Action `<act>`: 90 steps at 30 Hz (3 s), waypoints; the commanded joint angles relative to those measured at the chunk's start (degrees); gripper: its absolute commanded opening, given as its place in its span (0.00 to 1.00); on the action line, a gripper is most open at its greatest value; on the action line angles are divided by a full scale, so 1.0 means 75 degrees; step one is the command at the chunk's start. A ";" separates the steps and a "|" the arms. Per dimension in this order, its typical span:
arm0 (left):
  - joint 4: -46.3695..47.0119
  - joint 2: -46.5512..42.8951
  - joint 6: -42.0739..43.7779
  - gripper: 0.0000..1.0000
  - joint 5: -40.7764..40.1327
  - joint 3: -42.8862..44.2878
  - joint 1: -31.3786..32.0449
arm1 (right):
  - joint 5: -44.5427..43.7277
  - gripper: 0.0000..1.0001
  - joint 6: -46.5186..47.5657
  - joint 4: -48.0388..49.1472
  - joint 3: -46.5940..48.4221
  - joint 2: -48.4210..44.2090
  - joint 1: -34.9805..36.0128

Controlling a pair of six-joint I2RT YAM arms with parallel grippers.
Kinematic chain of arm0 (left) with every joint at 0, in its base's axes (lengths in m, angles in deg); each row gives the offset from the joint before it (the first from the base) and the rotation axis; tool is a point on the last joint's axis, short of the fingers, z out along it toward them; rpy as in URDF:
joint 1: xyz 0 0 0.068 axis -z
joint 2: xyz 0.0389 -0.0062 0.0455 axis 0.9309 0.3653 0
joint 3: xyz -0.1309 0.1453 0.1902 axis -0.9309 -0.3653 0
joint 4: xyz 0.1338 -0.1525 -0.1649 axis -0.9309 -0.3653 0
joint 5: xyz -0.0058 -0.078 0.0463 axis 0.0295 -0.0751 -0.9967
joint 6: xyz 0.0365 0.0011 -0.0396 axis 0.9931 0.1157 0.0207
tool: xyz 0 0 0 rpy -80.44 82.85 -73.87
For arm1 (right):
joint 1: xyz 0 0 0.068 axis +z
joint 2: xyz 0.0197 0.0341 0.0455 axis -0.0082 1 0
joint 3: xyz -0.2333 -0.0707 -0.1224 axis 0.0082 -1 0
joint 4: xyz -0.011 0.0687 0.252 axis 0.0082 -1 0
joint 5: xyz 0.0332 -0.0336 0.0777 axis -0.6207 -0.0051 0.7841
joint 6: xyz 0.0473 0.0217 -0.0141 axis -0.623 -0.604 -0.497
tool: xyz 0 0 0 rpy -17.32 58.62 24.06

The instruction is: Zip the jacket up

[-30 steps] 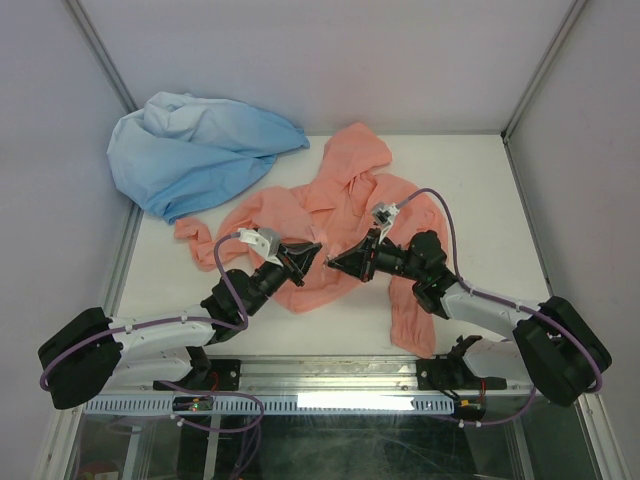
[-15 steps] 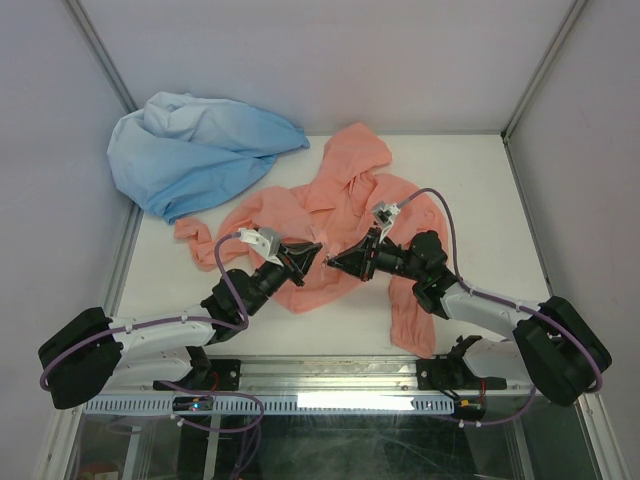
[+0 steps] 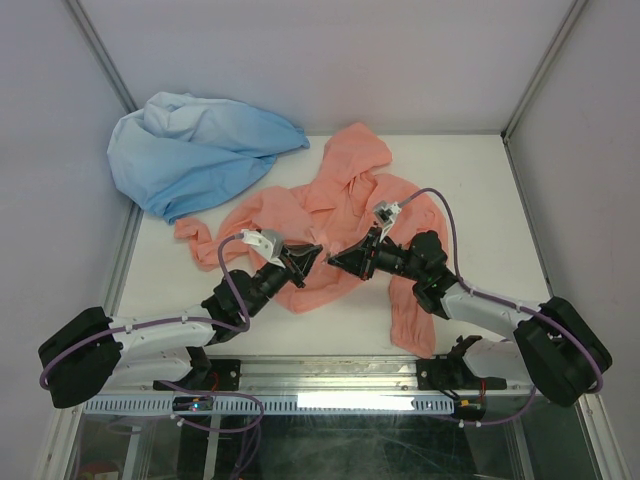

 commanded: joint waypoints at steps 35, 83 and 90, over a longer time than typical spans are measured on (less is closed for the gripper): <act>0.0207 0.0121 0.0320 0.00 -0.0852 0.0512 0.0282 | -0.1603 0.00 -0.0159 -0.0248 0.0100 -0.0665 0.0593; 0.0091 0.0068 0.0546 0.00 -0.1017 0.0553 0.0317 | -0.1799 0.00 -0.0234 -0.0564 0.0148 -0.0703 0.0649; 0.0044 0.0109 0.0562 0.00 -0.1016 0.0565 0.0317 | -0.1812 0.00 -0.0240 -0.0546 0.0176 -0.0723 0.0649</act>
